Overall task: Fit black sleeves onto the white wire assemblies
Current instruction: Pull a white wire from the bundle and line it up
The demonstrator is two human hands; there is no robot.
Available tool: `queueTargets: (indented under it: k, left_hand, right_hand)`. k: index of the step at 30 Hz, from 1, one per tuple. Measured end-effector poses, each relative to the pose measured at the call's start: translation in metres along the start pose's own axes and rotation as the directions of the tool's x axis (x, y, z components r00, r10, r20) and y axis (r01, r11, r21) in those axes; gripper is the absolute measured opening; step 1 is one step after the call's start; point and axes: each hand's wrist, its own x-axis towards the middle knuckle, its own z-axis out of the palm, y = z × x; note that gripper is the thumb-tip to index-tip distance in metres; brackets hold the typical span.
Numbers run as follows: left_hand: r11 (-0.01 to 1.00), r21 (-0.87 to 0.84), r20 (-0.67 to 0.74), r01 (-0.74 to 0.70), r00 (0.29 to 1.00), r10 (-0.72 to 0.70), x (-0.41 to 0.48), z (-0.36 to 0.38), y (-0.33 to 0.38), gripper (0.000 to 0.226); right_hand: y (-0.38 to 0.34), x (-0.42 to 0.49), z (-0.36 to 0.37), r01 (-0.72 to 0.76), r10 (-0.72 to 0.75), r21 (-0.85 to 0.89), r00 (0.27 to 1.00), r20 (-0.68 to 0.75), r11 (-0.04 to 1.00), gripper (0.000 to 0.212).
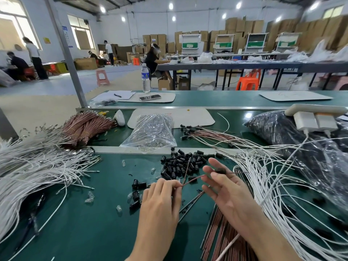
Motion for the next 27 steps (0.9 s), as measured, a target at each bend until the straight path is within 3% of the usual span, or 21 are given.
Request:
queueTargets:
  k: [8,15,20,27]
  left_hand:
    - [0.969,-0.231,0.11,0.081,0.992,-0.057,-0.002,-0.002,0.005,0.026]
    - [0.996,-0.085,0.04,-0.04,0.998,0.043,0.0,0.0,0.004,0.016]
    - [0.954,-0.289,0.022,0.077,0.997,-0.074,-0.001,-0.002,0.007,0.022]
    - [0.933,-0.348,0.111,0.091,0.992,-0.056,-0.004,0.002,0.017,0.014]
  right_hand:
    - [0.003,-0.002,0.004,-0.01,0.014,-0.146,1.0,0.027,0.989,0.045]
    - [-0.002,0.002,-0.003,0.012,-0.012,0.021,1.0,-0.002,1.0,0.038]
    - [0.002,0.001,-0.001,-0.075,0.067,0.114,0.995,0.073,0.991,0.041]
    - [0.027,-0.005,0.013,-0.125,0.152,-0.139,0.967,0.205,0.982,0.038]
